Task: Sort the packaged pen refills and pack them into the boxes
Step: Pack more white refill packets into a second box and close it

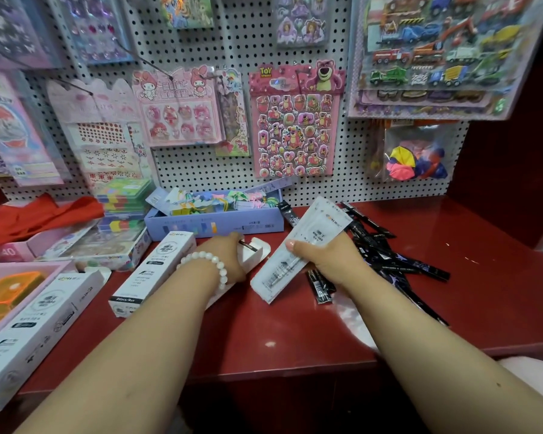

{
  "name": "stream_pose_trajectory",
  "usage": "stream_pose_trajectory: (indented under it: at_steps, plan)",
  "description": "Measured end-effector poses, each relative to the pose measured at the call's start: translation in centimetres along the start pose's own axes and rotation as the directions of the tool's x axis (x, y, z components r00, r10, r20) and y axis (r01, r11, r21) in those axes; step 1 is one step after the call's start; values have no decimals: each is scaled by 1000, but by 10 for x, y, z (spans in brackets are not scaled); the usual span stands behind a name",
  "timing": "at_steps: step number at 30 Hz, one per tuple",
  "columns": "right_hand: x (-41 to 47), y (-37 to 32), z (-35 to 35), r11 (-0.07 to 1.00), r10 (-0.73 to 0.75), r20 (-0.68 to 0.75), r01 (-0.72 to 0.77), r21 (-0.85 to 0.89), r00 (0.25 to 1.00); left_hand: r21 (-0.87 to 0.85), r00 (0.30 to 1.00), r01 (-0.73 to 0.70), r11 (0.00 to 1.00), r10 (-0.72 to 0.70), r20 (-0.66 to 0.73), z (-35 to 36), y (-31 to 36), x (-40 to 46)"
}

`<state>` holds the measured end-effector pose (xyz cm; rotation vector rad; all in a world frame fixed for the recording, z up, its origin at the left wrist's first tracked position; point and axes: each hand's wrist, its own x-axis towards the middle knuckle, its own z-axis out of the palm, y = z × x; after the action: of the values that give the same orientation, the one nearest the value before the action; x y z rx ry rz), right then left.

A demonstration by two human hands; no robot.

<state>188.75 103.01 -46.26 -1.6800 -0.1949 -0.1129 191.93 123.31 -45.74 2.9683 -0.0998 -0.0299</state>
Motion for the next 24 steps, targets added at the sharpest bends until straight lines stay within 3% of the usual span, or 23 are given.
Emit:
stream_pose_trajectory:
  at_steps: [4, 9, 14, 19, 24]
  plan:
    - [1, -28, -12, 981, -131, -162, 152, 122, 978, -58, 967, -130, 990, 113, -230, -15, 7, -20]
    - [8, -62, -25, 881, -174, -297, 284, 379, 939, -118, 846, -292, 949, 198, -496, -23, 10, -47]
    - [-1, -76, -17, 846, -305, -435, 451, 285, 847, -136, 707, -426, 894, 235, -667, -13, 11, -62]
    - [-22, -83, -10, 863, -394, -400, 483, 148, 827, -140, 628, -444, 885, 196, -753, -2, 9, -71]
    - [-35, -96, -11, 865, -494, -165, 501, 5, 854, -164, 615, -437, 885, 160, -772, -1, 5, -76]
